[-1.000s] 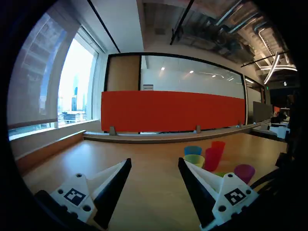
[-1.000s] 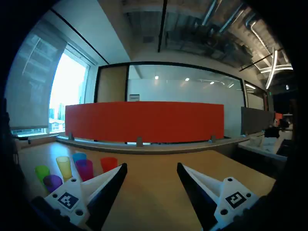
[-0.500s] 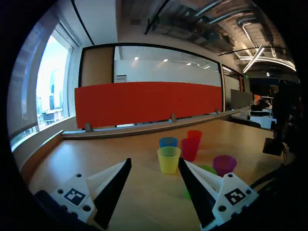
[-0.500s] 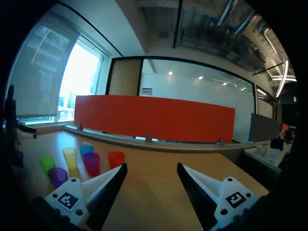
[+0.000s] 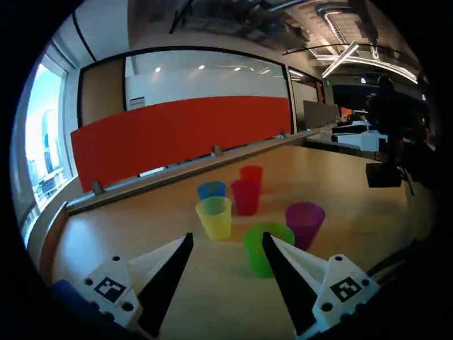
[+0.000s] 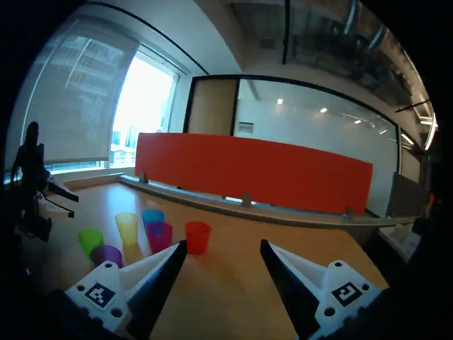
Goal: Pour water
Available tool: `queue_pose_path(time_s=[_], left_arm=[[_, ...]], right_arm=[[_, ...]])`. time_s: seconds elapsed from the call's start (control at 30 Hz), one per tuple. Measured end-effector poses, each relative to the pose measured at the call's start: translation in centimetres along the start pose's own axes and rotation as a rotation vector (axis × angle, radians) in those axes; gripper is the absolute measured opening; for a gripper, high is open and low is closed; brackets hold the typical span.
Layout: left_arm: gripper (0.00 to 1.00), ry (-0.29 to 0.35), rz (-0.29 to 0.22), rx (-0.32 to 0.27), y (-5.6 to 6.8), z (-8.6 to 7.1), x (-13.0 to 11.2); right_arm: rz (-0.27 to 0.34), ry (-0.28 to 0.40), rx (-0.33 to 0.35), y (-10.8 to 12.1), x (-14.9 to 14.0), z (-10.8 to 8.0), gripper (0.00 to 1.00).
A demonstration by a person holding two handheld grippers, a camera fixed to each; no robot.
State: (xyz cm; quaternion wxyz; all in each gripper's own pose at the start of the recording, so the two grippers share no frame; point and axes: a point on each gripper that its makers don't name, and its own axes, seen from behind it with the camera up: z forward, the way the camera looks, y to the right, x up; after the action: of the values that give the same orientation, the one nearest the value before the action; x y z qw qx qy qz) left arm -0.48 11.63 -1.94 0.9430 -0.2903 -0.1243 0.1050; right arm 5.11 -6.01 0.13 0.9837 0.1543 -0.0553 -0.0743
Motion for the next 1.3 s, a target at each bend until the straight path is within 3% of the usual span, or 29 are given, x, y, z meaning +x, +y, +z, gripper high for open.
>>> queue_pose_path(time_s=[0.27, 0.67, 1.3], left_arm=[[0.9, -0.095, 0.057, -0.124, 2.4, 0.3, -1.7], [0.9, -0.212, 0.107, -0.231, 4.3, 1.0, -4.5], [0.9, -0.265, 0.083, -0.342, 6.0, 3.2, -5.9]], right_arm=[[-0.022, -0.042, 0.082, -1.4, 0.3, 0.2, 1.0], [-0.064, -0.086, 0.157, -2.7, 0.7, 0.9, 1.0], [-0.099, -0.132, 0.247, -4.6, 0.2, 2.7, 1.0]])
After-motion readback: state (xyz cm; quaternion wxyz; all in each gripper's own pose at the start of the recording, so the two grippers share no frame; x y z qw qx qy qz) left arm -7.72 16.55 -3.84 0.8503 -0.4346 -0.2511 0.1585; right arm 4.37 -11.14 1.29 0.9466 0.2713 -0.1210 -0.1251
